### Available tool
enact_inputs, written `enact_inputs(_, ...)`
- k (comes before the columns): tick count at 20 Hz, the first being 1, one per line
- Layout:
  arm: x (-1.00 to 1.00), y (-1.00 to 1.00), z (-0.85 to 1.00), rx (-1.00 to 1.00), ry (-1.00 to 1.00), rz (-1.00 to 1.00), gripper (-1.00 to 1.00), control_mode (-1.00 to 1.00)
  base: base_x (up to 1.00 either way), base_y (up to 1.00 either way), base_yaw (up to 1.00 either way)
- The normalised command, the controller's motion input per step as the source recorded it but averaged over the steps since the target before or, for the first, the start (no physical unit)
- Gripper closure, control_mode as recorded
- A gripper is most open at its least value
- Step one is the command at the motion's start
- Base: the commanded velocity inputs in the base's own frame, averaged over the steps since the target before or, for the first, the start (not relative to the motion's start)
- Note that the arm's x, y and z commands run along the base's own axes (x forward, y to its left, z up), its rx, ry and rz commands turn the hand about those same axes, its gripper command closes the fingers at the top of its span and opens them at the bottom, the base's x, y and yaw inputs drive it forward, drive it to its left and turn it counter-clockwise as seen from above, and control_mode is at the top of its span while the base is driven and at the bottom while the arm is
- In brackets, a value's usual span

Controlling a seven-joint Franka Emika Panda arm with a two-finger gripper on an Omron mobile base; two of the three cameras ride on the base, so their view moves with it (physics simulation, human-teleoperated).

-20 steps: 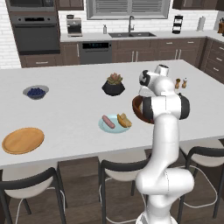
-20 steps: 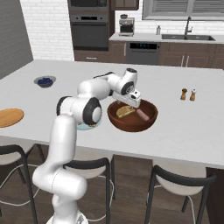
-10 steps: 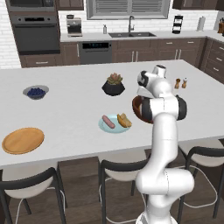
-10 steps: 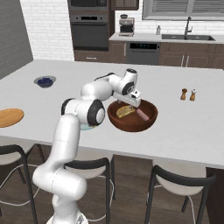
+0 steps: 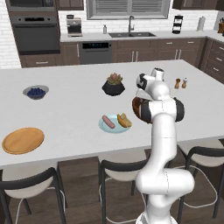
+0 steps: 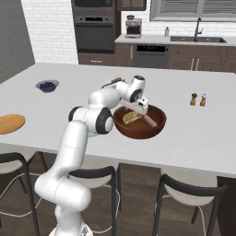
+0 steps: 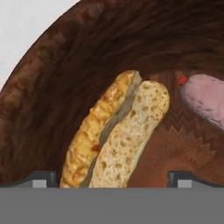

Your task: Place one bun and one sausage from the bowl on each plate.

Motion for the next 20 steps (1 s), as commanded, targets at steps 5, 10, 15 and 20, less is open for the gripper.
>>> enact_inputs(5,0.0,0.0,-0.19,0.02,0.0,-0.01,-1.0,-1.0,0.0,0.0,0.0)
enact_inputs(10,0.0,0.0,-0.16,0.01,0.0,-0.01,-1.0,-1.0,0.0,0.0,0.0)
enact_inputs(15,0.0,0.0,-0.22,0.0,0.0,0.0,-1.0,-1.0,0.0,0.0,0.0)
enact_inputs(20,0.0,0.0,-0.14,0.02,0.0,0.0,-1.0,-1.0,0.0,0.0,0.0)
